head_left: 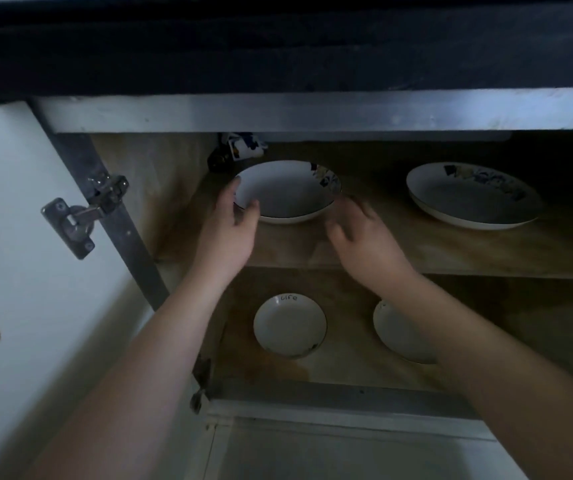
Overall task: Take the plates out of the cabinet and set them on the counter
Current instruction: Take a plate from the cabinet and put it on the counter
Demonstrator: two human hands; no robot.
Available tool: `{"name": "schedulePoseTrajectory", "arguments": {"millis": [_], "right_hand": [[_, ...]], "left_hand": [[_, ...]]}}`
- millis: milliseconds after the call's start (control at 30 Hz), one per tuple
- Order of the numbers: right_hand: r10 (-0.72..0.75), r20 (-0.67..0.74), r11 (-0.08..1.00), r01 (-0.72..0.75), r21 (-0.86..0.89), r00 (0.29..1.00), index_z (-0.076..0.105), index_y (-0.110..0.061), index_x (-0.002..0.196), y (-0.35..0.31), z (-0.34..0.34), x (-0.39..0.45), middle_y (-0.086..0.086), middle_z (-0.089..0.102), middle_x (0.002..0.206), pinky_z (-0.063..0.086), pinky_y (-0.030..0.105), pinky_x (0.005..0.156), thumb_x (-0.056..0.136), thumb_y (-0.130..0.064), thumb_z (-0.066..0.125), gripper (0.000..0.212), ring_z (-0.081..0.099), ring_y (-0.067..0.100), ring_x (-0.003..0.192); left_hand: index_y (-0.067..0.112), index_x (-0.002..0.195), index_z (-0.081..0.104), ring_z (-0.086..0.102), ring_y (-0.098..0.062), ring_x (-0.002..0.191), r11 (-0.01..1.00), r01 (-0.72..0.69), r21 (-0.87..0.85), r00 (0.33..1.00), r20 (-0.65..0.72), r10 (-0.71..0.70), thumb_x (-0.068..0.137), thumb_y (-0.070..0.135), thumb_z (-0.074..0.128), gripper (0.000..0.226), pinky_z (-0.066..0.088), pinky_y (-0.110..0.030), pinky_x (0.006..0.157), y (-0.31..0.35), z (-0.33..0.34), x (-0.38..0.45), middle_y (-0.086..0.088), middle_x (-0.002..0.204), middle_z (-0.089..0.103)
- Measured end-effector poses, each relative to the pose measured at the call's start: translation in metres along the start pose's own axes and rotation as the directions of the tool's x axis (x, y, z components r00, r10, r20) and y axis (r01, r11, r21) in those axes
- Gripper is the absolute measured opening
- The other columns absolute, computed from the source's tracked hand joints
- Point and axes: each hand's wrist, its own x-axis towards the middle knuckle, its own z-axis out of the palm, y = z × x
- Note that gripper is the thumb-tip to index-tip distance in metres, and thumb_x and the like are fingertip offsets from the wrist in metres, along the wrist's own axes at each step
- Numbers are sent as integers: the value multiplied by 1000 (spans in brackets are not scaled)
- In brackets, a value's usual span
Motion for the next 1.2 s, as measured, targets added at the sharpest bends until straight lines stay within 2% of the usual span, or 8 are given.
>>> {"name": "schedulePoseTrajectory", "arguments": {"millis": [100,233,333,433,600,867,1100,1200], "right_hand": [[189,59,946,-198,255,980,43,-19,139,-2,-4,24,7,49,140,39,30,85,101,-33,44,41,51,19,111],[438,178,706,-460,538,881,52,-14,131,0,0,49,8,60,118,44,33,81,99,-35,46,39,56,20,98],[534,262,465,-538,703,804,57,-9,128,0,5,68,14,60,127,45,43,101,96,-28,54,37,56,29,114],[549,250,363,-497,788,797,60,-4,109,-3,6,79,19,60,125,48,43,100,96,-14,56,17,59,30,109],[463,259,414,-465,783,848,51,7,129,-5,3,78,25,52,136,51,38,95,97,-1,47,33,57,34,118],[469,237,393,-441,807,851,60,-12,102,7,-12,75,11,64,107,59,30,61,91,-1,58,16,63,26,97],[386,310,371,-454,810,869,63,-18,96,21,-25,62,6,71,102,60,30,64,88,-1,61,18,70,20,89],[400,342,352,-487,799,850,65,-19,99,9,-29,48,4,72,102,60,28,65,87,1,59,24,73,17,86]], "left_hand": [[41,145,38,45,-15,131,917,170,-360,982,-13,-187,97,46,46,48,38,-36,102,4,-3,19,7,147,46],[29,121,56,52,-28,121,598,396,-697,885,117,-450,98,42,47,28,42,-47,100,9,-6,40,-3,126,58],[22,140,44,45,-40,130,426,458,-781,850,244,-467,99,46,43,48,37,-57,106,6,-7,53,-18,142,48],[15,146,36,46,-43,129,358,513,-780,814,309,-492,99,49,40,58,36,-61,108,4,-9,60,-23,143,45],[6,141,39,53,-40,118,305,554,-775,775,347,-528,97,52,42,64,45,-63,95,5,-9,59,-22,128,55],[3,139,42,55,-44,115,244,602,-760,745,425,-515,94,54,46,68,51,-62,82,1,-15,43,-26,130,54],[16,119,61,65,-35,104,411,545,-730,811,336,-478,92,24,61,28,60,-47,65,3,-18,31,-16,119,64],[19,120,61,72,-28,95,438,578,-688,784,319,-532,89,8,64,32,60,-40,62,10,-27,25,-12,115,70]]}}
